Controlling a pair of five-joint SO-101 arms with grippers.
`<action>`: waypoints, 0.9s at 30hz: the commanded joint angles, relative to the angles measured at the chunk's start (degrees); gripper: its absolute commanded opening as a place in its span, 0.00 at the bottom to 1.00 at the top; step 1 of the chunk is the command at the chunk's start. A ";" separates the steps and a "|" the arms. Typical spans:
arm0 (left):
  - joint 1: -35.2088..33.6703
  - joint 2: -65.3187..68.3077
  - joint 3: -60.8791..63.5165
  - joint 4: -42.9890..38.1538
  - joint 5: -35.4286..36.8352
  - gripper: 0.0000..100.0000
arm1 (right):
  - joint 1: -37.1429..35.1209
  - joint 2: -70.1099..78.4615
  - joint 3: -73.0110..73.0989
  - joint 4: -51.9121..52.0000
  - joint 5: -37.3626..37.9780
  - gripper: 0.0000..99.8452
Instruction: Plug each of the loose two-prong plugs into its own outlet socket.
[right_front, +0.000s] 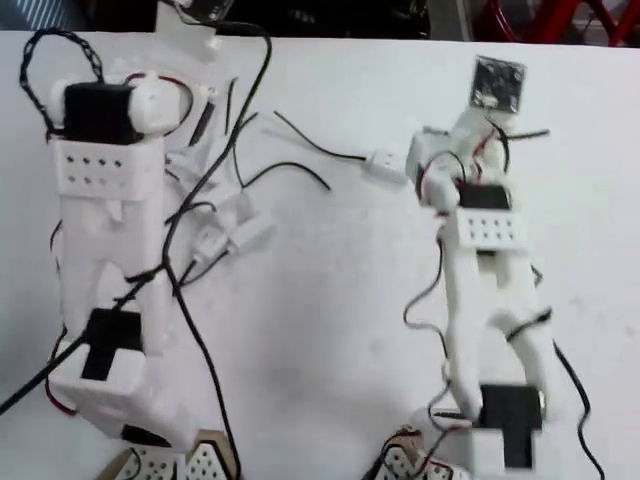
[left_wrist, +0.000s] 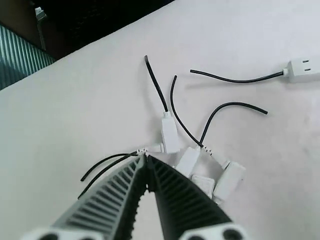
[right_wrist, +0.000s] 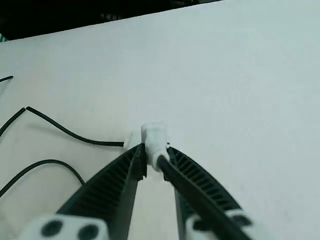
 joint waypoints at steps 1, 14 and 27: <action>-2.42 -5.76 -1.58 2.64 3.87 0.02 | -1.80 11.56 -15.12 0.84 1.14 0.02; -4.35 -7.60 -1.58 3.78 8.18 0.02 | -2.07 55.87 -69.71 18.95 1.32 0.02; -4.35 -7.60 -1.58 3.78 8.35 0.02 | -5.05 74.07 -107.87 53.14 6.51 0.02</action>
